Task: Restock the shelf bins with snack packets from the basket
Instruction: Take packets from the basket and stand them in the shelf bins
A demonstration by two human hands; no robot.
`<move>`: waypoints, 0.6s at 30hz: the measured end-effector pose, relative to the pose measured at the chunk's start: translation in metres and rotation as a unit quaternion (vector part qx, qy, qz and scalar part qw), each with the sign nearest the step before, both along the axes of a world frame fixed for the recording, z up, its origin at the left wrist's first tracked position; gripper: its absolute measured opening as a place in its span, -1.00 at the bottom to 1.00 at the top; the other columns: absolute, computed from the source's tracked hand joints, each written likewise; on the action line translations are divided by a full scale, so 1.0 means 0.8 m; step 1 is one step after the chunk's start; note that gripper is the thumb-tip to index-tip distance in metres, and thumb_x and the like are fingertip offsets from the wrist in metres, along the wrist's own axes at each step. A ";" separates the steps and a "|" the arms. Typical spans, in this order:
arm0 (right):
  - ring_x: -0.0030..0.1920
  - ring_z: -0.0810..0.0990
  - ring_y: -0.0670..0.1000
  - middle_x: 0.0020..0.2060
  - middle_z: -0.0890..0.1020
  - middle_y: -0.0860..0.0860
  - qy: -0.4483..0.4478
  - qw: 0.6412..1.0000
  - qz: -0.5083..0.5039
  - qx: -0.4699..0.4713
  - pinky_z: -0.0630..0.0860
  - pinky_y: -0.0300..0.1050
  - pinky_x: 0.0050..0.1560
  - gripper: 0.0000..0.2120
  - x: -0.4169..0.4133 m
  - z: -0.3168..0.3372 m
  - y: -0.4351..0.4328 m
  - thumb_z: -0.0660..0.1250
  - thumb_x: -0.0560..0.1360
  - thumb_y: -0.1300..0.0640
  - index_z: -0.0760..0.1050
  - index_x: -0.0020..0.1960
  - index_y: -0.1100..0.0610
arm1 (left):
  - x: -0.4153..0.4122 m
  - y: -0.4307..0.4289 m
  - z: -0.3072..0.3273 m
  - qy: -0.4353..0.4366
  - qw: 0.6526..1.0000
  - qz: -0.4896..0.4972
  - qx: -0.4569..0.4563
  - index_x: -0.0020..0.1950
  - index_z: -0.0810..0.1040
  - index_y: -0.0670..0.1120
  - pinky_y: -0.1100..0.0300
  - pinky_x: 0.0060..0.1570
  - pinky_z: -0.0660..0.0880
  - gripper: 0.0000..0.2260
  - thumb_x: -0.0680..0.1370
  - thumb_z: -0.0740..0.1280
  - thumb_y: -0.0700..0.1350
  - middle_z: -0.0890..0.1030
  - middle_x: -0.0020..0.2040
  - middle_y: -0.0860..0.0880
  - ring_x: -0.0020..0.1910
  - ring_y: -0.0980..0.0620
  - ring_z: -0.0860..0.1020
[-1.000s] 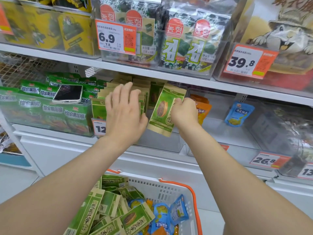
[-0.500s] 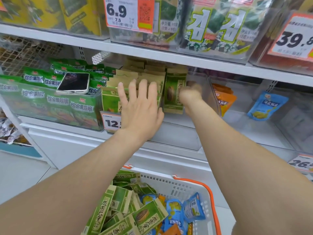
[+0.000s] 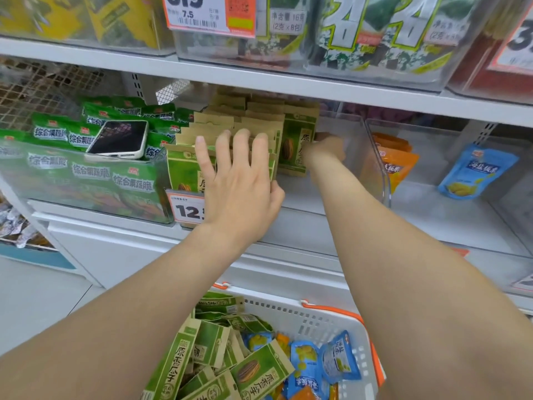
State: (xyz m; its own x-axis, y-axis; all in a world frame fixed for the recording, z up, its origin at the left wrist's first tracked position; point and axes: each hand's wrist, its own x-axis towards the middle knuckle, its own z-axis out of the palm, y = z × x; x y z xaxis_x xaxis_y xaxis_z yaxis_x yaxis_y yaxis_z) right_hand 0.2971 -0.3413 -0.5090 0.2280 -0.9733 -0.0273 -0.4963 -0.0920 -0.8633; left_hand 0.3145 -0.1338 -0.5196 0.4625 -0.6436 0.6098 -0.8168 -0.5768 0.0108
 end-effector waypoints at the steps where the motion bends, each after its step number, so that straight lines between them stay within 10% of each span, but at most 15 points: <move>1: 0.21 0.66 0.12 0.26 0.66 0.08 -0.002 1.000 -0.002 0.002 0.55 -0.14 -0.02 -0.66 0.001 -0.002 -0.001 0.33 0.65 0.10 0.55 0.40 0.12 | -0.001 0.000 0.000 0.001 1.000 0.002 0.005 0.51 0.33 -0.10 -0.39 0.53 0.00 -0.37 0.49 0.32 0.12 0.41 0.45 -0.14 0.50 -0.26 0.32; 11: 0.42 0.47 0.08 0.56 0.35 0.14 0.045 0.993 0.067 0.084 0.48 -0.01 0.39 -0.30 -0.011 -0.009 0.006 0.27 0.61 -0.04 0.14 0.65 0.19 | -0.005 0.002 0.002 0.016 1.000 0.007 0.013 0.53 0.30 -0.09 -0.43 0.51 0.02 -0.33 0.49 0.37 0.13 0.37 0.47 -0.15 0.50 -0.27 0.29; 18: 0.06 0.57 0.17 0.07 0.59 0.13 0.034 0.990 0.130 -0.038 0.54 -0.06 0.08 -0.89 -0.070 0.030 0.081 0.22 0.59 0.16 0.47 0.07 0.16 | -0.017 0.022 0.023 0.037 0.995 -0.043 -0.087 0.36 0.42 -0.11 -0.31 0.42 0.27 -0.46 0.46 0.42 0.09 0.41 0.33 -0.19 0.33 -0.28 0.39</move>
